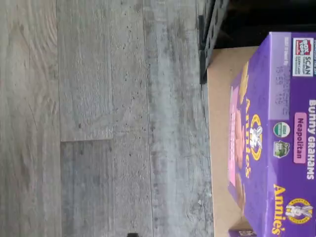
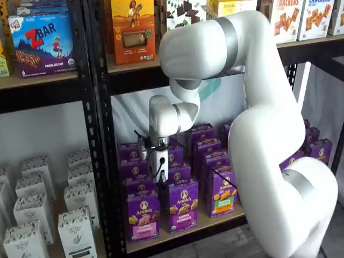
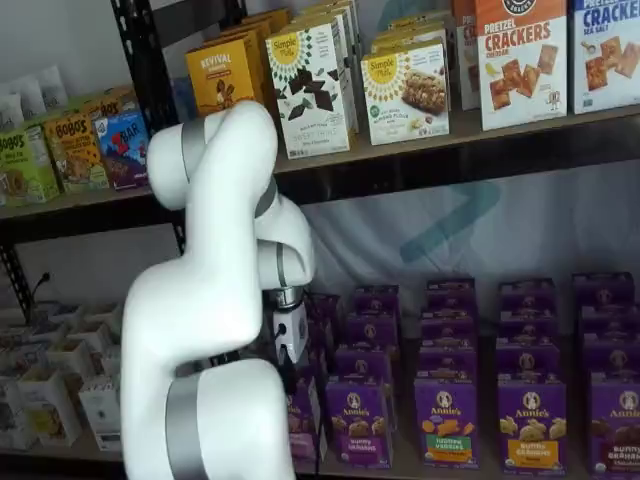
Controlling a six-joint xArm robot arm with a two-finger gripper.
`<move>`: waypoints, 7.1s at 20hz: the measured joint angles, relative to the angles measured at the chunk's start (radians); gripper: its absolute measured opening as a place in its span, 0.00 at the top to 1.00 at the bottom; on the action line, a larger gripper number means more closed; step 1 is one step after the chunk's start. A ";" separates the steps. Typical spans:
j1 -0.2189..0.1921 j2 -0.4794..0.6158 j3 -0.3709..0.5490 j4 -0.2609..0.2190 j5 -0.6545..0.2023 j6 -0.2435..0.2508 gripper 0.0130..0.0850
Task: Pick up the purple box with a pink patch in the middle, on the bottom shelf, the first box from the left
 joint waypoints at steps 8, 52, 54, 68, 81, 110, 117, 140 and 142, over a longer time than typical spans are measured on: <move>0.023 0.019 -0.017 -0.005 -0.035 0.026 0.00; 0.017 0.328 -0.284 0.033 -0.112 -0.017 0.06; 0.018 0.329 -0.285 0.038 -0.109 -0.020 0.17; 0.018 0.333 -0.290 0.023 -0.116 -0.007 0.28; 0.020 0.349 -0.325 0.018 -0.088 0.001 0.50; 0.048 0.145 -0.046 -0.041 -0.131 0.077 0.67; 0.064 0.026 0.100 -0.021 -0.173 0.073 0.67; 0.076 -0.359 0.474 0.036 -0.118 0.036 0.72; 0.077 -0.403 0.511 0.035 -0.101 0.038 0.72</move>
